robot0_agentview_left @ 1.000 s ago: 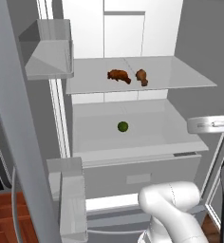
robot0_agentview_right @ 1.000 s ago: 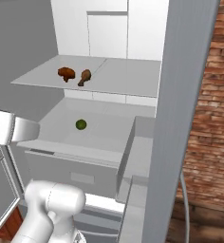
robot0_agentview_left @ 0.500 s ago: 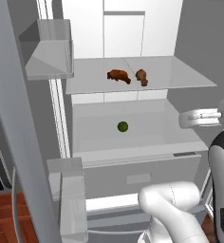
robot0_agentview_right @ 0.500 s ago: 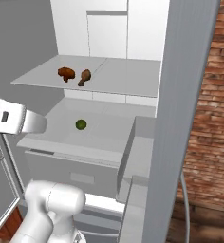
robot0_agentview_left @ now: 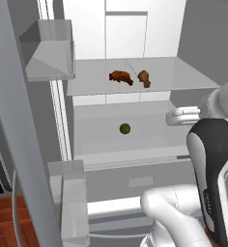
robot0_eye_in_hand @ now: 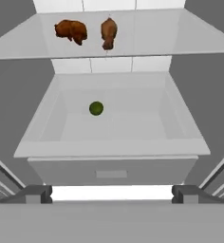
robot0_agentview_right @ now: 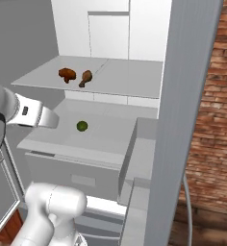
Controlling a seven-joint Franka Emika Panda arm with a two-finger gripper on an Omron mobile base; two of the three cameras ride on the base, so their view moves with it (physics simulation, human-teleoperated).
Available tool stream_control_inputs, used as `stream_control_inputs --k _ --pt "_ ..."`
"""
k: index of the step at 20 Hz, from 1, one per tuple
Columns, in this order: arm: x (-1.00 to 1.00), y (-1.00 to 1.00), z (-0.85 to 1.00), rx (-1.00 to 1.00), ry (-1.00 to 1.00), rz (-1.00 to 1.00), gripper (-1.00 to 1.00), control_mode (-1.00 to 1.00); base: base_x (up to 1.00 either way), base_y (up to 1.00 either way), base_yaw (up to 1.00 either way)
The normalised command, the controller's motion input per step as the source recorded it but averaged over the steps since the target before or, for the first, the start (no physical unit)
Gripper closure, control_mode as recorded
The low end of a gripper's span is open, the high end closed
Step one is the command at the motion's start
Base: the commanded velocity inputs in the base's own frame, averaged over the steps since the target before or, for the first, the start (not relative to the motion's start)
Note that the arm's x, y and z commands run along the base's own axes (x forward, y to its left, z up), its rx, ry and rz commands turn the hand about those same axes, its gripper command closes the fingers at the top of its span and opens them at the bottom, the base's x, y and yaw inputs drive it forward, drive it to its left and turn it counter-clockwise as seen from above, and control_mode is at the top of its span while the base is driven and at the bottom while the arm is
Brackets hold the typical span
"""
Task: Gather the lime and garlic from the fridge and place them on a tray on the dining counter. Then gather the chicken drumsticks from the fridge and place them on the other tray.
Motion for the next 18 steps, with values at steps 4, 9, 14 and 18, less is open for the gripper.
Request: stream_control_inputs --k 4,9,14,18 --pt "0.69 0.22 -0.75 0.0 0.0 0.0 -1.0 -1.0 0.0 0.0 0.0" --pt "0.7 0.16 -0.58 0.0 -0.02 0.0 -1.0 -1.0 0.0 0.0 0.0" --pt "0.62 0.2 -0.34 0.0 -0.03 0.01 -1.0 -1.0 0.0 0.0 0.0" --pt "0.63 0.22 -0.26 0.0 0.0 0.0 -1.0 -1.0 0.0 0.0 0.0"
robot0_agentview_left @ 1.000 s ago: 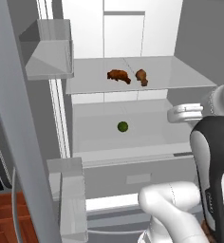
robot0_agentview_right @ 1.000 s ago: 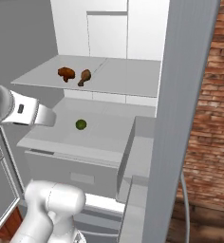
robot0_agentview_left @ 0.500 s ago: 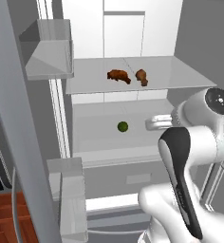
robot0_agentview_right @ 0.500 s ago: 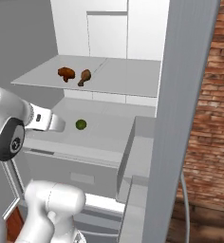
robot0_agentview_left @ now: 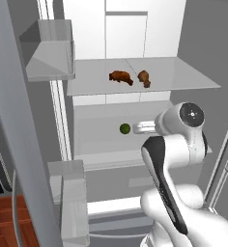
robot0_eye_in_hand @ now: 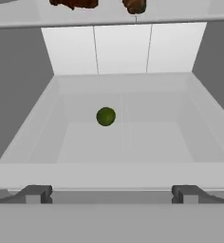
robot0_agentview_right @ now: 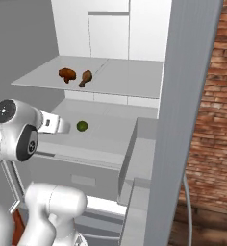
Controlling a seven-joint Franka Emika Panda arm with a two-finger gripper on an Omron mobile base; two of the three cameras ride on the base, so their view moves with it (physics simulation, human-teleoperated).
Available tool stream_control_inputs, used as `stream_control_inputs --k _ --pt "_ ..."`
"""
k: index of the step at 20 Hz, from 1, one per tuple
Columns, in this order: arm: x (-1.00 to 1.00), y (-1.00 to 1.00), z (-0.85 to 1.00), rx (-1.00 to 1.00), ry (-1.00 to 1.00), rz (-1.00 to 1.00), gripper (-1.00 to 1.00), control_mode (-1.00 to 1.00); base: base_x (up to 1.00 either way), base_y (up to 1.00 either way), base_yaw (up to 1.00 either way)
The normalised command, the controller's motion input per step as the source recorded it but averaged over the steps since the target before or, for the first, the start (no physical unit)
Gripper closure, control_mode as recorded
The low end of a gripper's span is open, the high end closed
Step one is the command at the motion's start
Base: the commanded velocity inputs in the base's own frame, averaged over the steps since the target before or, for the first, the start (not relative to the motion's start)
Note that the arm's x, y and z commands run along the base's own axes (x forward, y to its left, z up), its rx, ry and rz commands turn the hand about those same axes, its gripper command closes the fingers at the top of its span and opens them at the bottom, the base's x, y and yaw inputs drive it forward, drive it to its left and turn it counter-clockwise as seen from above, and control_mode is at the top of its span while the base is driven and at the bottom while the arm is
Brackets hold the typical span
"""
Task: Gather the lime and garlic from the fridge and place them on a tray on the dining counter. Then gather the chicken drumsticks from the fridge and place them on the other tray.
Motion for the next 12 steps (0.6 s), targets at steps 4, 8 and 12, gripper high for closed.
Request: stream_control_inputs --k 4,8,12 --pt "0.65 0.08 -0.17 0.0 0.0 0.0 -1.0 -1.0 0.0 0.0 0.0" --pt "0.64 0.0 -0.23 0.0 0.0 0.02 -1.0 -1.0 0.0 0.0 0.0" --pt "0.59 0.0 -0.35 0.0 0.0 0.02 -1.0 -1.0 0.0 0.0 0.0"
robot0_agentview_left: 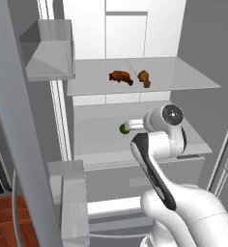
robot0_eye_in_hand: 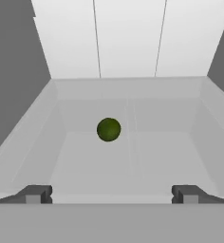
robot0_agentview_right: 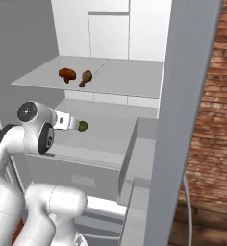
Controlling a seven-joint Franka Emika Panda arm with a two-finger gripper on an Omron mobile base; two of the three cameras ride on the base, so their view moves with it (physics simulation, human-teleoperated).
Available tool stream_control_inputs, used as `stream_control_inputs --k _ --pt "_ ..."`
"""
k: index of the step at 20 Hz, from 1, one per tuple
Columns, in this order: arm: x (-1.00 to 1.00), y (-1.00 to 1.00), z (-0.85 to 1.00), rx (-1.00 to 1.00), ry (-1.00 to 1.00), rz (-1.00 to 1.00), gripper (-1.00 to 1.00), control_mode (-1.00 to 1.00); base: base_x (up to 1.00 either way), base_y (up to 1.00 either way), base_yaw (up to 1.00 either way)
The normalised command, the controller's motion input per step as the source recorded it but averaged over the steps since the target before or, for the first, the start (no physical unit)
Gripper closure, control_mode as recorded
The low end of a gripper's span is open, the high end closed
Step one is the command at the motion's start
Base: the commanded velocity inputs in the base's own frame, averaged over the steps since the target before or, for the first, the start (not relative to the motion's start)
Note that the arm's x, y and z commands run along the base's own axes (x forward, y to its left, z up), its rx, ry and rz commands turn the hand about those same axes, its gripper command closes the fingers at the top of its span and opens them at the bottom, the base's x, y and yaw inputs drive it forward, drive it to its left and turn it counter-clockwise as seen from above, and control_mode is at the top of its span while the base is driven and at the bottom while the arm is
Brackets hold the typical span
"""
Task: Gather the lime and garlic from the fridge and place them on a tray on the dining counter. Then gather the chicken drumsticks from the fridge and place them on the other tray.
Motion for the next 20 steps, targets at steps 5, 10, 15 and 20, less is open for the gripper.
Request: stream_control_inputs --k 5,10,15,20 --pt "0.5 0.07 -0.3 0.0 0.01 0.0 -1.0 -1.0 0.0 0.0 0.0" --pt "0.34 0.1 -0.09 0.0 0.04 0.0 -1.0 -1.0 0.0 0.0 0.0" --pt "0.42 0.03 -0.2 0.0 0.06 0.0 -1.0 -1.0 0.0 0.0 0.0" --pt "0.51 0.0 -0.33 0.0 0.01 0.0 -1.0 -1.0 0.0 0.0 0.0"
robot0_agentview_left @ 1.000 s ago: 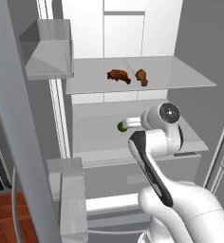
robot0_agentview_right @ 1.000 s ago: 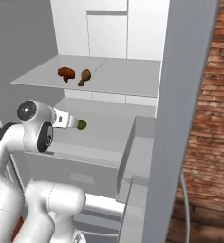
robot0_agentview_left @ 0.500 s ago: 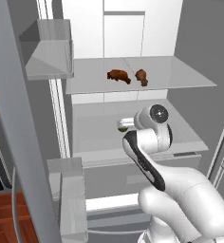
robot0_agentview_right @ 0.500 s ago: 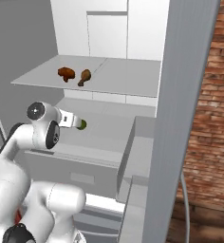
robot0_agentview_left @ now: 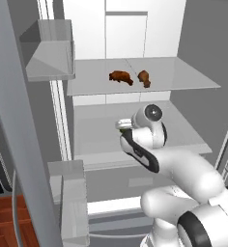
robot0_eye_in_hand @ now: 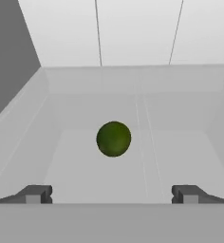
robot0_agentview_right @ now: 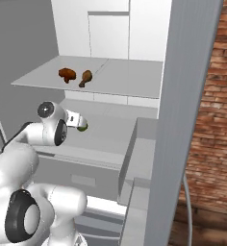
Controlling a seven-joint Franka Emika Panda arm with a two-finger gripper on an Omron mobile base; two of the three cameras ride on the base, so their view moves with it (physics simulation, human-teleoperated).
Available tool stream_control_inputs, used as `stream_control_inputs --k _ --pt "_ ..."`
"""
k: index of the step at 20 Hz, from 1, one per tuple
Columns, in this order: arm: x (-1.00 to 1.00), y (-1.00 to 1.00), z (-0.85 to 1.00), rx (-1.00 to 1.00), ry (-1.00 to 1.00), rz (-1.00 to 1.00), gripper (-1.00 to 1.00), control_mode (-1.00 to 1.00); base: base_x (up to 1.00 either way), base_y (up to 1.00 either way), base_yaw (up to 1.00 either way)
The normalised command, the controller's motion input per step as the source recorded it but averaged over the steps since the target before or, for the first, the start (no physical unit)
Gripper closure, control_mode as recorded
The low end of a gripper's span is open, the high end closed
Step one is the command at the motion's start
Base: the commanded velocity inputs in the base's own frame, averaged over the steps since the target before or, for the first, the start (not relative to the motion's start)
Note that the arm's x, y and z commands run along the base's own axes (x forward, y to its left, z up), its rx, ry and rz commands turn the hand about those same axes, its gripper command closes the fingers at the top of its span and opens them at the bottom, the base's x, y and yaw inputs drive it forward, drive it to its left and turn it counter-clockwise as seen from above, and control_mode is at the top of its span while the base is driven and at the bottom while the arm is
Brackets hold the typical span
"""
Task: Gather the lime and garlic from the fridge and place them on a tray on the dining counter. Then gather the chicken drumsticks from the fridge and place them on the other tray.
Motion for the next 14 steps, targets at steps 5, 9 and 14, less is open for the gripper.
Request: stream_control_inputs --k 5,9,14 --pt "0.45 0.0 -0.19 0.0 0.0 0.0 -1.0 -1.0 0.0 0.0 0.0" --pt "0.25 0.0 0.0 0.0 0.13 0.0 -1.0 -1.0 0.0 0.0 0.0" --pt "0.16 0.0 -0.03 0.0 0.14 0.0 -1.0 -1.0 0.0 0.0 0.0"
